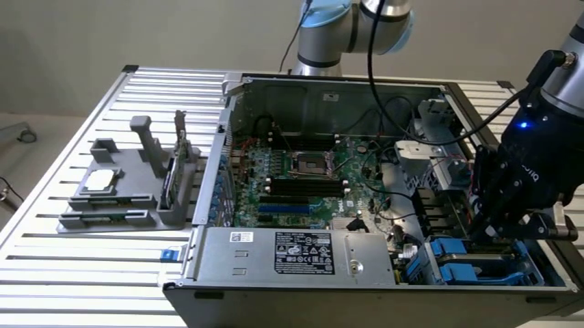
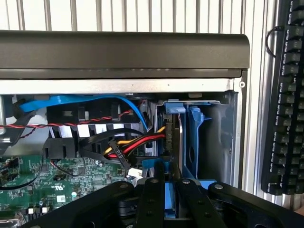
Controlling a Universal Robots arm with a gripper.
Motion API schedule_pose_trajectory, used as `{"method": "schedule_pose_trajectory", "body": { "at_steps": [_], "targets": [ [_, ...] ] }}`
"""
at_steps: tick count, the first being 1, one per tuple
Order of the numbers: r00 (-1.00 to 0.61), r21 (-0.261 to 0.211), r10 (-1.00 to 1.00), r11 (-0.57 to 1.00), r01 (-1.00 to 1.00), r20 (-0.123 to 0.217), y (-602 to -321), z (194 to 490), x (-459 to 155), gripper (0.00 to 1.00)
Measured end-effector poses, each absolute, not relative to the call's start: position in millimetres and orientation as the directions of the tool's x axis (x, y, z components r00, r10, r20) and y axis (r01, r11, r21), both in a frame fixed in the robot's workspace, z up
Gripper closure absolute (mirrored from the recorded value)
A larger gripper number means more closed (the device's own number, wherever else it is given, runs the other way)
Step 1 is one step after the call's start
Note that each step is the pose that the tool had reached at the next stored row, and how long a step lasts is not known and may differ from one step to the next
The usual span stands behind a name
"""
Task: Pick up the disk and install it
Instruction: 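Insert the first disk wire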
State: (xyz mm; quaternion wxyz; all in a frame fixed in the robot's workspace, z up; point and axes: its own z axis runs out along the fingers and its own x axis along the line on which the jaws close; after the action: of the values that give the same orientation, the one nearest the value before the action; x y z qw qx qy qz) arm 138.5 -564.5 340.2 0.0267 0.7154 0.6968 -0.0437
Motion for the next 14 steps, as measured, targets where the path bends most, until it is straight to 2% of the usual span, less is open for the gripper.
{"method": "schedule_pose_trajectory", "body": {
  "at_steps": [14],
  "targets": [
    [0.025, -0.024, 0.997, -0.027, 0.999, -0.076, -570.0, 339.2, 140.9, 0.84]
  ]
}}
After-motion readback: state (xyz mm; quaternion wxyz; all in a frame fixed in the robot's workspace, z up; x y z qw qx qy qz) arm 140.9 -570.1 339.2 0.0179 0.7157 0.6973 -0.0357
